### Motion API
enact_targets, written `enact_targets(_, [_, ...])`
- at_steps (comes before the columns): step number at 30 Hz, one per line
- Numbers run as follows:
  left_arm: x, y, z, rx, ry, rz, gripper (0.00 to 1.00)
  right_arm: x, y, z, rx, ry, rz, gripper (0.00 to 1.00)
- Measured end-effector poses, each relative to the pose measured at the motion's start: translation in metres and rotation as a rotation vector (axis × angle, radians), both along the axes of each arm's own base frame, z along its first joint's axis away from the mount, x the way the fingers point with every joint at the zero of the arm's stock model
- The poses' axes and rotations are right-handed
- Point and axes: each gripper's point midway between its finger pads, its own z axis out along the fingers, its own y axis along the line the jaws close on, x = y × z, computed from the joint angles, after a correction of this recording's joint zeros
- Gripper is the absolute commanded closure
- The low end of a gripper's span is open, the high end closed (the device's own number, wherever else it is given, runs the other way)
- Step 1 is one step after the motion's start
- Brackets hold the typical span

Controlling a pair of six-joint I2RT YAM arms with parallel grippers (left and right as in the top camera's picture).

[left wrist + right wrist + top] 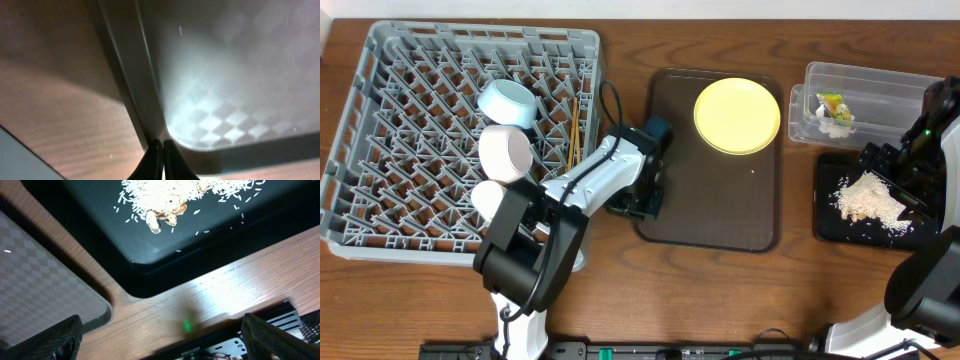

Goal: Sort waste into correct bins and load items into the dishwasher
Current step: 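Move the left gripper right to the yellow plate's edge on the tray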

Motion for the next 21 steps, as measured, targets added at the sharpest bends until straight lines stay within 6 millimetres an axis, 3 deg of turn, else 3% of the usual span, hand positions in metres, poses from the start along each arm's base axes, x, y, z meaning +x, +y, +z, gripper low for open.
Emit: enact_targets(21, [-0.021,-0.032,0.0,-0.015,-0.01,-0.113,0.94,0.0,0.0,0.0,0.0,0.0,0.0,0.01])
